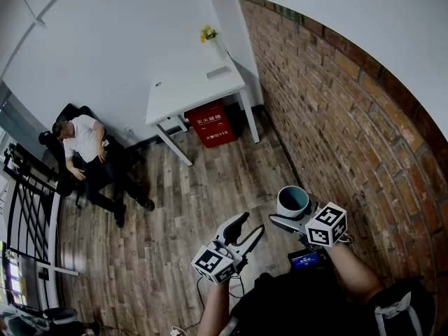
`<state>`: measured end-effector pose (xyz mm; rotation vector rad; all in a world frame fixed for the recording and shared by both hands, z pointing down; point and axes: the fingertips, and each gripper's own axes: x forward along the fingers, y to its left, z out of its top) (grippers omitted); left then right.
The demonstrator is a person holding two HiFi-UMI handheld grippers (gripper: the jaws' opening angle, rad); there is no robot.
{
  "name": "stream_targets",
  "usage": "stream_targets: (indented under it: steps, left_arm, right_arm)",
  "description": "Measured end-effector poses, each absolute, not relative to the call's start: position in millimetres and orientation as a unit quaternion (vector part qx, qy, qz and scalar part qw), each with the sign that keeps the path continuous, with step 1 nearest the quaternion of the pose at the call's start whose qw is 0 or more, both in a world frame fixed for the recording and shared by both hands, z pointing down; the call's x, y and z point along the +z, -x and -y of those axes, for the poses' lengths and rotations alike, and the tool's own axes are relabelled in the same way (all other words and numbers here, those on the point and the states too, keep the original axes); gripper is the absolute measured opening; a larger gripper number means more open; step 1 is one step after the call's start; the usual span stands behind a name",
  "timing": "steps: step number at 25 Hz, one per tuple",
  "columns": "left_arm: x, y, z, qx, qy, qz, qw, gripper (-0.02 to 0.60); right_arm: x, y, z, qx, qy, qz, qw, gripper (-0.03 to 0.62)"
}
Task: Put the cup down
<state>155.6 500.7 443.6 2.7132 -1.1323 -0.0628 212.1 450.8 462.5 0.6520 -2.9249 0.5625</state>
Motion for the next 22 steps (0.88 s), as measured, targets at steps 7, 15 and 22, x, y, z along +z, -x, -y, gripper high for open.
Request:
stream_targets:
  steps: [7, 15, 22]
  left_arm:
    - [442.4, -162.9, -491.2, -0.026, -0.912, 0.397, 0.099, 0.239]
    - [457.7, -166.6, -484.5, -0.026, -0.900, 0.423, 0.102, 0.238]
    - [474.5, -153.1, -443.6, -0.030, -0.897, 0.424, 0.123, 0.238]
  right_arm:
    - [464.2, -220.4, -440.1, 0.185, -0.209, 0.959, 0.045, 0.385]
    - [468.1, -235.6, -411.5, 0.184, -0.211, 0.959, 0.044, 0.385]
    - [479.9, -227.3, -379.4, 0.193, -0.214, 0.956, 0.051, 0.385]
